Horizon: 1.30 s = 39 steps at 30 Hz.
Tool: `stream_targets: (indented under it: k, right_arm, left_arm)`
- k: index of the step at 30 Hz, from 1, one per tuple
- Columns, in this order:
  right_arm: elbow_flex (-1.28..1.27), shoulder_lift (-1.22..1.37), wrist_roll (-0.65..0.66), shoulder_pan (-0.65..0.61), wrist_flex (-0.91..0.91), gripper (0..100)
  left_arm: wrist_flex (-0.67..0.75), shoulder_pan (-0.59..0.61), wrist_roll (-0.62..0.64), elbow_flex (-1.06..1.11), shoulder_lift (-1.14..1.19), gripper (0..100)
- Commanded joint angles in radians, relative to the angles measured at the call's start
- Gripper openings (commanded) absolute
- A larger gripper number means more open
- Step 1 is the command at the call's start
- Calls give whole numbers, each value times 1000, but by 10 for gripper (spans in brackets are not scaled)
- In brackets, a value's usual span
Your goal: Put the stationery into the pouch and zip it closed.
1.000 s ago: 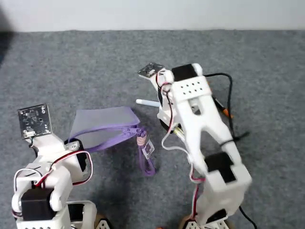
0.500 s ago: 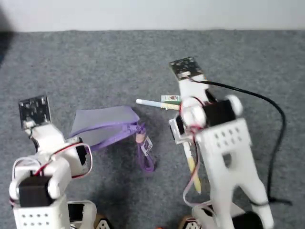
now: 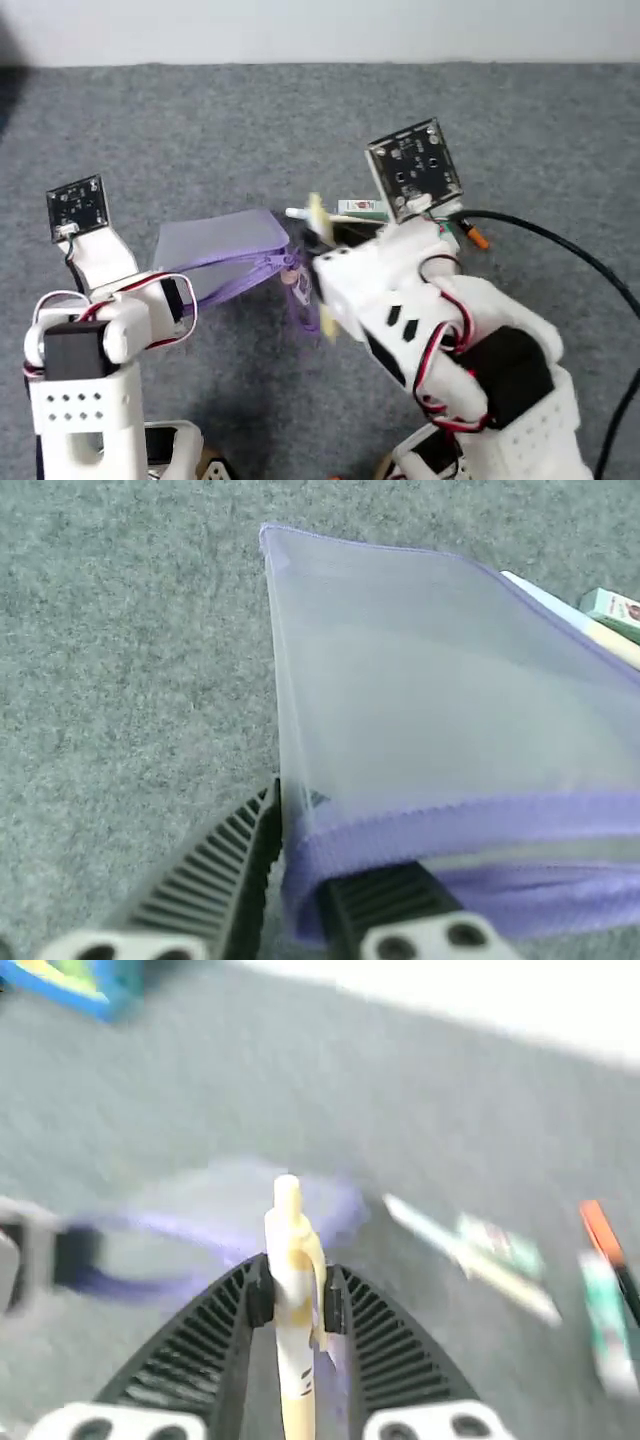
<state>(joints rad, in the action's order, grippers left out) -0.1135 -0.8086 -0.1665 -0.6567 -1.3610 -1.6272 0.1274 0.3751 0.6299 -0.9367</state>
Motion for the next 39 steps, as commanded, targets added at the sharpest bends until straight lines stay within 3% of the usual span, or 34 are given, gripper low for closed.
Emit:
stream_targets:
  k: [1, 10, 19, 26, 32, 39]
  right_arm:
    - [-2, -15, -14, -79, 206, 8]
    - [-166, 1, -3, -213, 677, 8]
    - [-295, 1, 97, -242, 826, 8]
    - [-431, -8, 163, -237, 848, 17]
    - [-420, -10, 110, -237, 705, 193]
    - [-311, -10, 44, -231, 582, 151]
  left_arm:
    - [2, -2, 12, -56, 15, 13]
    - [-6, 0, 12, -116, 15, 13]
    - [-40, 2, 14, -206, 17, 13]
    - [-40, -2, 48, -213, 17, 13]
    - [-37, -3, 64, -213, 17, 13]
    - [-38, -3, 64, -209, 17, 13]
